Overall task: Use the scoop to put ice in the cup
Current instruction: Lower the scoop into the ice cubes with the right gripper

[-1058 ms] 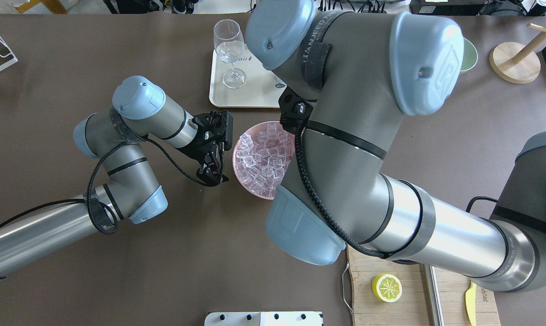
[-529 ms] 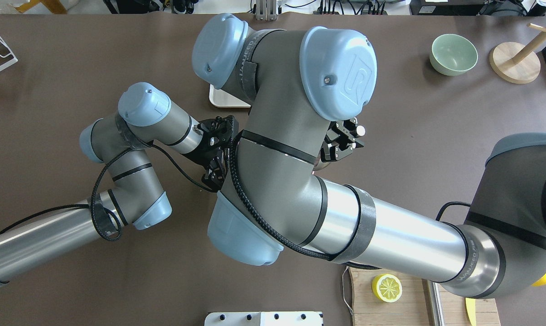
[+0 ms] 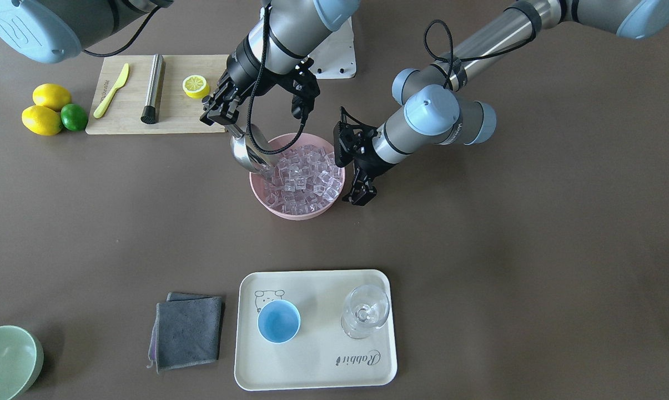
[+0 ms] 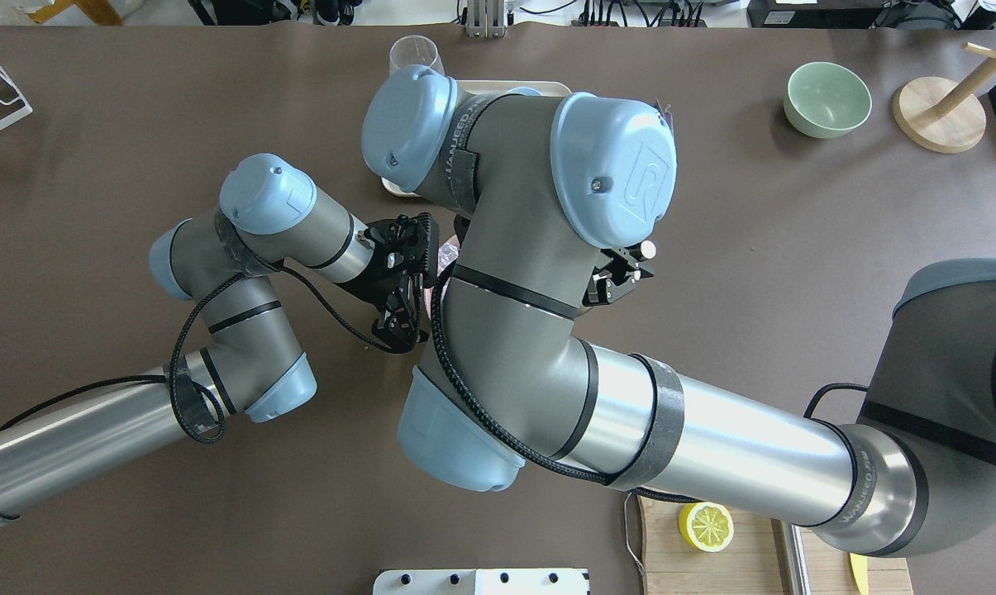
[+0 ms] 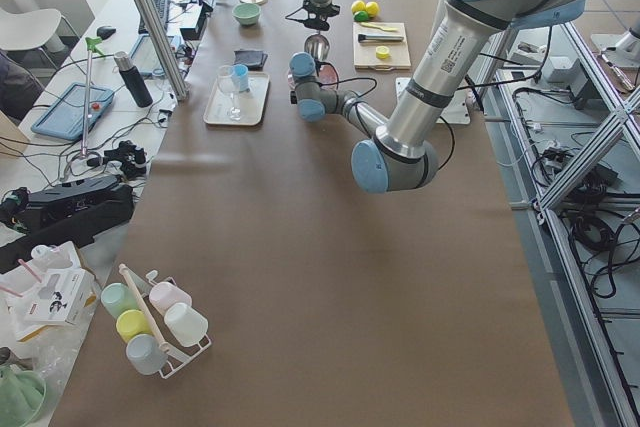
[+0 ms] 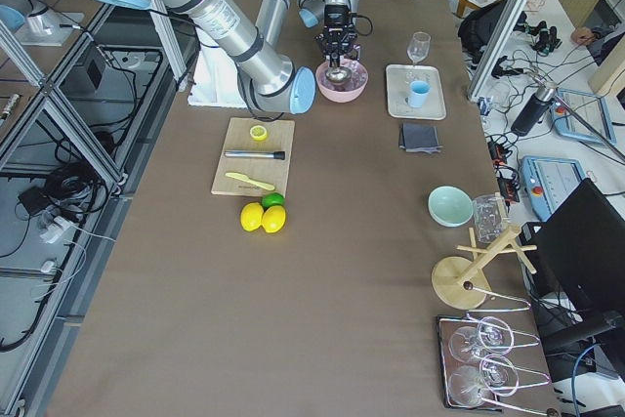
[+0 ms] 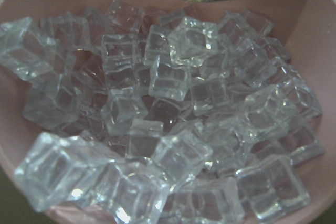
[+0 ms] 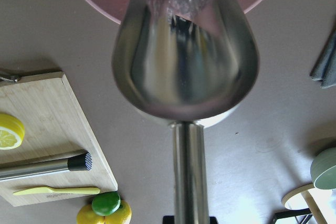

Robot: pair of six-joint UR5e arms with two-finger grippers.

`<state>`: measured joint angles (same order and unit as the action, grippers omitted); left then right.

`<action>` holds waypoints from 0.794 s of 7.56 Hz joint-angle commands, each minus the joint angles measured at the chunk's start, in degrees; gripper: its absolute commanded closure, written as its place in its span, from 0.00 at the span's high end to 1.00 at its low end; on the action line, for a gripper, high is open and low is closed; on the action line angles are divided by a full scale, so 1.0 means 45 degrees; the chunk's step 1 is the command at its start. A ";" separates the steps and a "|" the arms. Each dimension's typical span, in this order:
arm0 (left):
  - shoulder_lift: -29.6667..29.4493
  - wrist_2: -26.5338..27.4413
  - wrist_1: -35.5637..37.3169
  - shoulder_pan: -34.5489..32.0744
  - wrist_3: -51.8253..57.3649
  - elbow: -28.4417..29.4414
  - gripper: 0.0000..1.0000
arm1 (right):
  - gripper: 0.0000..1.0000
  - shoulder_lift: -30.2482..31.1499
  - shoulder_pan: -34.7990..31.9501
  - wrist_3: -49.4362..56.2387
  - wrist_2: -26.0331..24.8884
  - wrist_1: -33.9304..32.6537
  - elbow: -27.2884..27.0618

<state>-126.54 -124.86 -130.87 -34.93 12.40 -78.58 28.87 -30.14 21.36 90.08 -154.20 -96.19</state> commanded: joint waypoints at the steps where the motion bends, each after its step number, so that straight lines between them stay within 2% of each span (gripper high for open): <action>1: -0.0005 -0.0007 0.0000 0.0029 -0.0002 -0.0018 0.99 | 0.00 0.0030 0.0174 0.0000 -0.0252 0.0106 0.0378; 3: -0.0005 -0.0007 0.0000 0.0029 -0.0002 -0.0018 0.99 | 0.00 0.0030 0.0330 -0.0019 -0.0388 0.0611 0.0729; 6: 0.0015 0.0012 -0.0078 0.0048 -0.0002 -0.0038 0.99 | 0.00 0.0478 0.0330 -0.0058 -0.0233 0.1704 0.0536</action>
<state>-126.49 -124.85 -130.97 -34.74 12.39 -78.73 29.82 -28.70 21.26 88.53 -149.53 -93.32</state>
